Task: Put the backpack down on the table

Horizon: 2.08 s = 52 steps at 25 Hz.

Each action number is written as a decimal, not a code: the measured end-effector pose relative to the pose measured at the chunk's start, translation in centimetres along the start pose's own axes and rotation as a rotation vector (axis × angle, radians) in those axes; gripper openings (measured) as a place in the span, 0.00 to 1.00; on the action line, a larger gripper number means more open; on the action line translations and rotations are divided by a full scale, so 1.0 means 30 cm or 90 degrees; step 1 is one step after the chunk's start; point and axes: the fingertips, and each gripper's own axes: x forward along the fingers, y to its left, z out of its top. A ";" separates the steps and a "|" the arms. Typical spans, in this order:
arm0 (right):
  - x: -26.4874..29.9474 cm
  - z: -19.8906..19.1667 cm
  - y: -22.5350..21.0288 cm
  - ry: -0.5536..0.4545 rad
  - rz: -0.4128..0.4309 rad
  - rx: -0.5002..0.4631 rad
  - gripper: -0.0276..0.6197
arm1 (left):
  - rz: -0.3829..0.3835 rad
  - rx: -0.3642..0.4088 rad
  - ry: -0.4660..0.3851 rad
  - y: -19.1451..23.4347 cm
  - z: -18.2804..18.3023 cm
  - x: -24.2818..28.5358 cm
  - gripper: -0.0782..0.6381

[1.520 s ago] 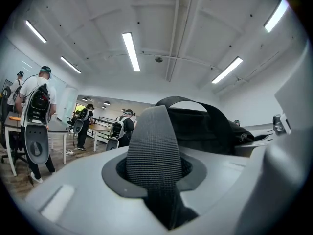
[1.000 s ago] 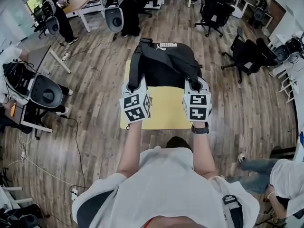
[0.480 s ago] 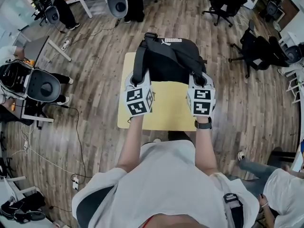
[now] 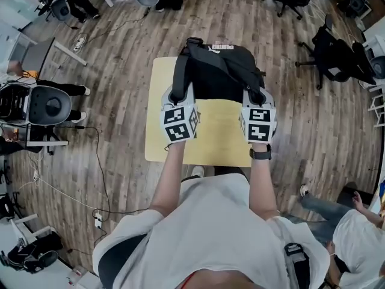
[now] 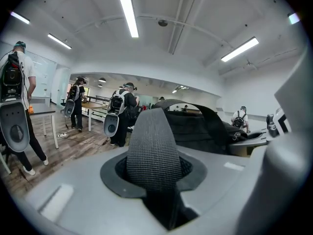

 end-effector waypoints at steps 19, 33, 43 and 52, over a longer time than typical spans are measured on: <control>0.335 -0.201 -0.078 0.095 0.057 0.013 0.10 | 0.042 0.007 0.097 0.045 -0.240 0.297 0.25; 0.549 -0.354 -0.098 0.152 0.068 0.025 0.11 | 0.047 0.013 0.165 0.101 -0.421 0.501 0.25; 0.623 -0.479 -0.115 0.193 0.069 0.030 0.11 | 0.042 0.015 0.211 0.099 -0.564 0.573 0.25; 0.679 -0.573 -0.106 0.208 0.069 0.028 0.12 | 0.035 0.027 0.239 0.112 -0.680 0.616 0.25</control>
